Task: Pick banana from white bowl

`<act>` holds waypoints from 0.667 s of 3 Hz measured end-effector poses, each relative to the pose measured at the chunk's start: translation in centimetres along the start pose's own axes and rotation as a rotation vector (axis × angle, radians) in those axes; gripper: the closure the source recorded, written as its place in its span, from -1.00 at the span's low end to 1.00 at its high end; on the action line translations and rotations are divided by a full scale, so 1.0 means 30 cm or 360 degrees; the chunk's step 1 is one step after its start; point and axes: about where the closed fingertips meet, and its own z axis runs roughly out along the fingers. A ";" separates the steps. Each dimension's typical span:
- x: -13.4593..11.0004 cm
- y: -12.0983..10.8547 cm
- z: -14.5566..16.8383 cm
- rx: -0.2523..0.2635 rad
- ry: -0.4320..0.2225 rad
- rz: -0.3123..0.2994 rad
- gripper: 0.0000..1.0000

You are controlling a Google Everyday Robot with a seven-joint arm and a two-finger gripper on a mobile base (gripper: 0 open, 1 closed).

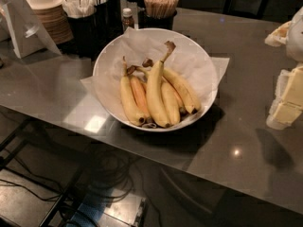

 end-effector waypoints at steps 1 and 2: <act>0.000 0.000 0.000 0.0000 0.0000 0.0000 -1.00; -0.055 -0.004 -0.024 0.0016 -0.0035 -0.0082 -1.00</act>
Offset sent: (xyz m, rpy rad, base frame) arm 0.0050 0.0311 0.0181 0.0058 -0.0265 0.1215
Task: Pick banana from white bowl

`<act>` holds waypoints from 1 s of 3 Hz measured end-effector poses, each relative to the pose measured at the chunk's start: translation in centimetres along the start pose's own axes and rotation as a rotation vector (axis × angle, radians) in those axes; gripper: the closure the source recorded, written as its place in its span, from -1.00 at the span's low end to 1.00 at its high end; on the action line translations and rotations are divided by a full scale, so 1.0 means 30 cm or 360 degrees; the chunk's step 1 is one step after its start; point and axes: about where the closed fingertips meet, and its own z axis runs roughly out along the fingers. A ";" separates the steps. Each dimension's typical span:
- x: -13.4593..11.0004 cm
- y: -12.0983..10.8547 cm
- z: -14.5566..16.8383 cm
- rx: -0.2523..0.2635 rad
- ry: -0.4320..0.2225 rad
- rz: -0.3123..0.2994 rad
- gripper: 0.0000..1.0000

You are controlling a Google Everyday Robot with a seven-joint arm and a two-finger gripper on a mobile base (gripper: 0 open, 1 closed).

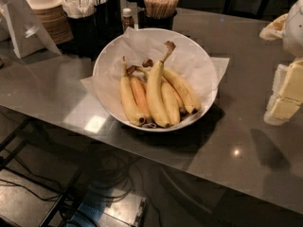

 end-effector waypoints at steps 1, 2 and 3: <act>-0.106 -0.015 -0.030 -0.0018 -0.0088 -0.0161 -1.00; -0.208 -0.017 -0.058 -0.0055 -0.0218 -0.0349 -1.00; -0.283 -0.012 -0.078 -0.0083 -0.0363 -0.0494 -1.00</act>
Offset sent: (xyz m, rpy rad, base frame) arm 0.0057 0.0864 0.0446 0.1205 -0.0168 0.4323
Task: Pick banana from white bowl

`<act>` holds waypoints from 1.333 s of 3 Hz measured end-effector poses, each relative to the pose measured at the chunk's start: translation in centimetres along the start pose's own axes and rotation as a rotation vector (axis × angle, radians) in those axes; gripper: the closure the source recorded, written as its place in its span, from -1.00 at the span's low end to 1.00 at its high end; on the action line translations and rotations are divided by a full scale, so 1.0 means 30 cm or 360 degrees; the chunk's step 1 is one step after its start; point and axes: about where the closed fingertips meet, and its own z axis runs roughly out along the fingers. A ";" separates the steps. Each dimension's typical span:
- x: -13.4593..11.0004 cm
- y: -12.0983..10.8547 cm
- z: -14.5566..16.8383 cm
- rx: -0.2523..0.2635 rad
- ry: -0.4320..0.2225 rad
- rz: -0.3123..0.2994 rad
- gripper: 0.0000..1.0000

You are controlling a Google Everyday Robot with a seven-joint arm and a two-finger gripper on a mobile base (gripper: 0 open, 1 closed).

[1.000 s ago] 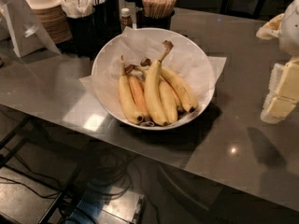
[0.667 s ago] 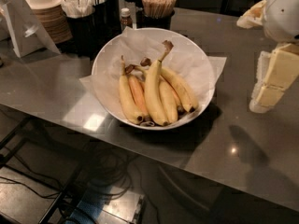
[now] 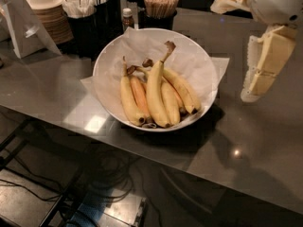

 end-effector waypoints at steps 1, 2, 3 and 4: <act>-0.034 -0.021 0.007 -0.0022 -0.0172 -0.0064 -1.00; -0.046 -0.044 0.055 -0.0089 -0.0326 -0.0090 -1.00; -0.042 -0.076 0.140 -0.0186 -0.0387 -0.0077 -1.00; -0.049 -0.089 0.142 -0.0161 -0.0392 -0.0076 -1.00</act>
Offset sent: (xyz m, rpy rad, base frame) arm 0.0192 0.0239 -0.0207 0.2557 0.1335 0.2078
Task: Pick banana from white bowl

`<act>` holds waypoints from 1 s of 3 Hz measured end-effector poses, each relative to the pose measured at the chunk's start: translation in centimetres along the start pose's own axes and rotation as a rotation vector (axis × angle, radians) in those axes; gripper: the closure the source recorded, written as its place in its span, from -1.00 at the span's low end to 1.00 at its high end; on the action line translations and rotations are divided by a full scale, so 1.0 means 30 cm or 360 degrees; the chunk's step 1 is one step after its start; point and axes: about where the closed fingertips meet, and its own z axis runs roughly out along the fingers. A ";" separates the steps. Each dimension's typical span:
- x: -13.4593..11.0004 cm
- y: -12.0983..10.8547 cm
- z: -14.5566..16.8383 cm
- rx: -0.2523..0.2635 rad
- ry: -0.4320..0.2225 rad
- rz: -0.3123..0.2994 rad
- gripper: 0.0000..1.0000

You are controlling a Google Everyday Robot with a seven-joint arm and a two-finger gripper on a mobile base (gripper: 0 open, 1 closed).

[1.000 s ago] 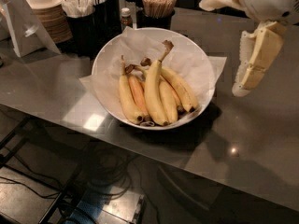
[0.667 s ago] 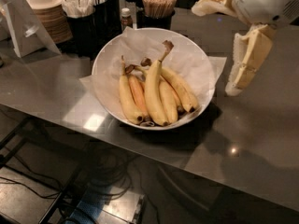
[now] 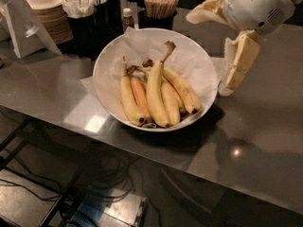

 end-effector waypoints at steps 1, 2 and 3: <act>-0.037 -0.019 0.002 0.0061 -0.0061 -0.0044 -1.00; -0.120 -0.101 0.028 0.0086 -0.0222 -0.0171 -1.00; -0.185 -0.173 0.061 0.0080 -0.0401 -0.0265 -1.00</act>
Offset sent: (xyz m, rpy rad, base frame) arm 0.0426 0.0700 0.0395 0.2643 -0.1274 0.2015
